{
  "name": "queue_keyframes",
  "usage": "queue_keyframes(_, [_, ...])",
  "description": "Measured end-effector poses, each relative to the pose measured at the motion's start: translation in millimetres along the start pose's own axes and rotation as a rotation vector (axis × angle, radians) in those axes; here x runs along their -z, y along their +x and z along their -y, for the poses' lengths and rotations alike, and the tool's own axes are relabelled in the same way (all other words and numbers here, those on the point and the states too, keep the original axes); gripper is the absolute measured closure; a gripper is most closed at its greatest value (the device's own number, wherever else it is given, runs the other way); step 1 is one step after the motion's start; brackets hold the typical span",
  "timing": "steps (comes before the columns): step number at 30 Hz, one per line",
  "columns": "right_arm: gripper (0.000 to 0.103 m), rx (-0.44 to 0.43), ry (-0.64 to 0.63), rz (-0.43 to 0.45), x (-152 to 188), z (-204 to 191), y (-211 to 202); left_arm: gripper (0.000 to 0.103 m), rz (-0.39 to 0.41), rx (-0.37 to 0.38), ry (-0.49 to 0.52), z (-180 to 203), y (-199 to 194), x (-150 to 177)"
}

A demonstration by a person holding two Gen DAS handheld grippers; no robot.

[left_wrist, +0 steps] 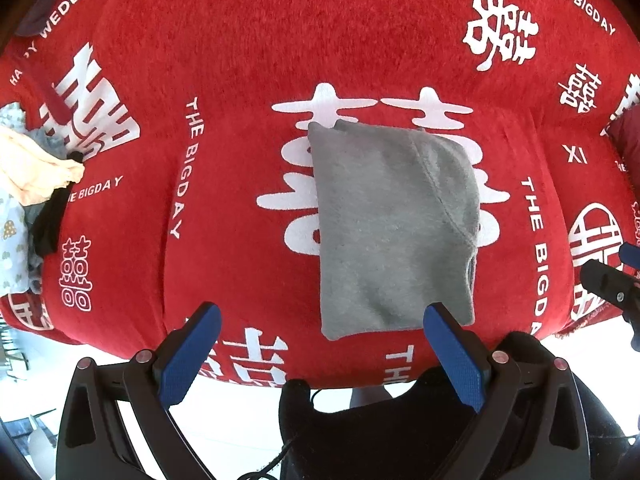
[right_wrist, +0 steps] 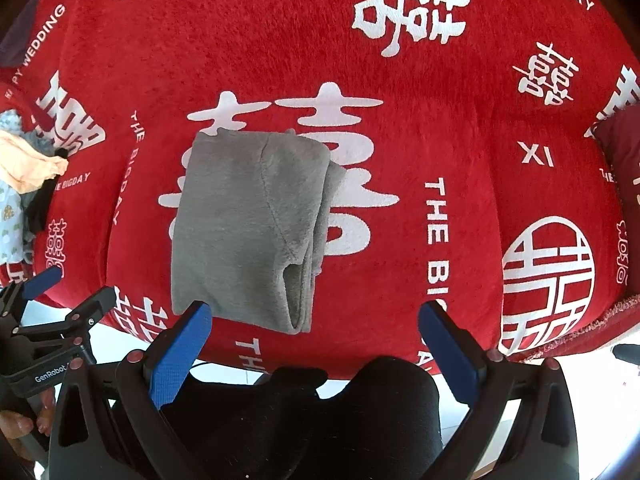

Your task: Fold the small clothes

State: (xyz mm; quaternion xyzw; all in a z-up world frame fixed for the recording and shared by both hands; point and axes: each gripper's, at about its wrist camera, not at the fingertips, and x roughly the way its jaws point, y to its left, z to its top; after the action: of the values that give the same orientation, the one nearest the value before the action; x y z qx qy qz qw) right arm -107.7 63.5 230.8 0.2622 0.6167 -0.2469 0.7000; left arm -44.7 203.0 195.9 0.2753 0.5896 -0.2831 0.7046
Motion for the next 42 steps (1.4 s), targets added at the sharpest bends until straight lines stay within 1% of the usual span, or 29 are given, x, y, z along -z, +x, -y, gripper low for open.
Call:
queue_keyframes(13, [0.0, 0.02, 0.002, -0.013, -4.2, -11.9, 8.3, 0.002, 0.0, -0.008, 0.001, -3.2, 6.1, -11.1])
queue_keyframes(27, [0.0, 0.032, -0.008, -0.024, -4.7, -18.5, 14.8, 0.002, 0.009, -0.023, 0.016, -3.9, 6.5, -14.2])
queue_keyframes(42, [0.0, 0.032, -0.008, -0.025, -5.0, -19.0, 14.5, 0.002, 0.008, -0.031, 0.008, -3.7, 8.1, -12.5])
